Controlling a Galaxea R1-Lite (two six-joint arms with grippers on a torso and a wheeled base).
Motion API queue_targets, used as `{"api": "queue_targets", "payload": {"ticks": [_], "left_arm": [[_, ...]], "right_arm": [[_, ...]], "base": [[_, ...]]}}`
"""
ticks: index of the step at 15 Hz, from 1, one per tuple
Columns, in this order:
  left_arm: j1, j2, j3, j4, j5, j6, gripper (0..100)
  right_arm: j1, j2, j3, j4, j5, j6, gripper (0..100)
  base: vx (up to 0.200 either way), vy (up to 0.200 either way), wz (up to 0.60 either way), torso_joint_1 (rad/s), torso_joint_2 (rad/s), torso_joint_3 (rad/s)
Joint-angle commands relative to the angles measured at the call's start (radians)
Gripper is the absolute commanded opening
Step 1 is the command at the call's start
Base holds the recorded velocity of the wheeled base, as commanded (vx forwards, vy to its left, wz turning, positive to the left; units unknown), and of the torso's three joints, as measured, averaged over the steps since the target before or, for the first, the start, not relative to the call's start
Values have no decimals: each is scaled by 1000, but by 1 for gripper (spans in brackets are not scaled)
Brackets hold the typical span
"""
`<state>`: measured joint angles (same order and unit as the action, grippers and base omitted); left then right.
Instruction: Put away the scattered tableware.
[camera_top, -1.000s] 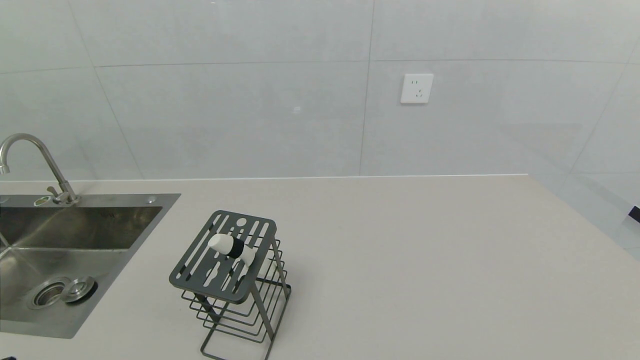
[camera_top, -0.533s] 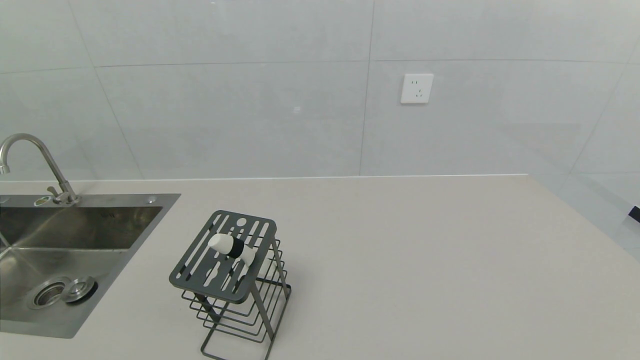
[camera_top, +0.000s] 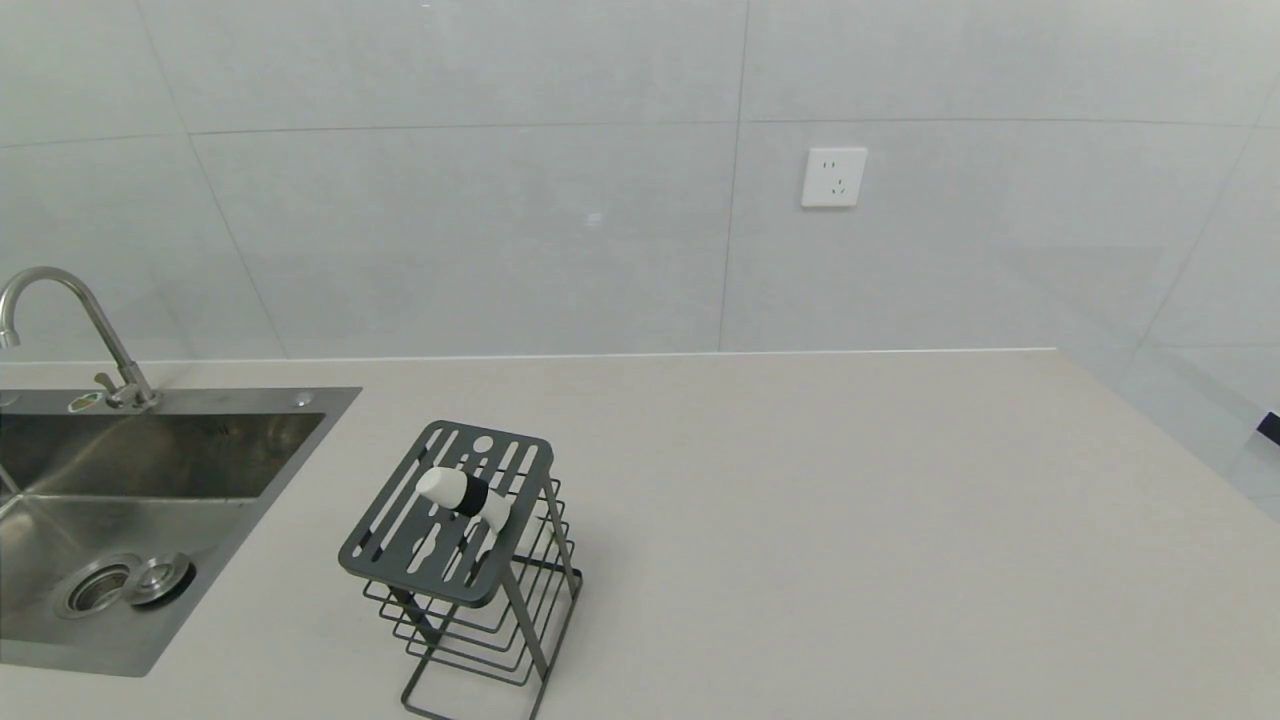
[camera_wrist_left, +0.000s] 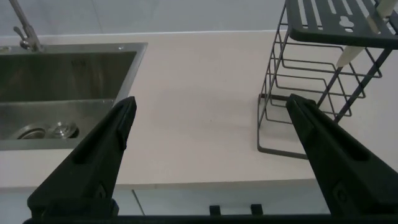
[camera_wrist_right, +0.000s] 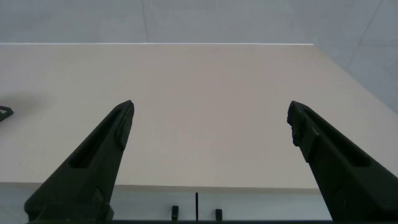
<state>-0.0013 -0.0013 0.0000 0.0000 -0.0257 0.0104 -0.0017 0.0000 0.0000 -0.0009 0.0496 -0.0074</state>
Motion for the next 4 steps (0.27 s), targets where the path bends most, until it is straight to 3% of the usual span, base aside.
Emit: {"api": "queue_targets", "payload": {"ticks": [1, 4], "left_arm": [[0, 1, 0, 0, 0, 0, 100], [0, 1, 0, 0, 0, -1, 100]], "right_arm": [[0, 2, 0, 1, 0, 0, 100], [0, 2, 0, 1, 1, 0, 100]], "base": [[0, 0, 0, 0, 0, 0], [0, 0, 0, 0, 0, 0]]}}
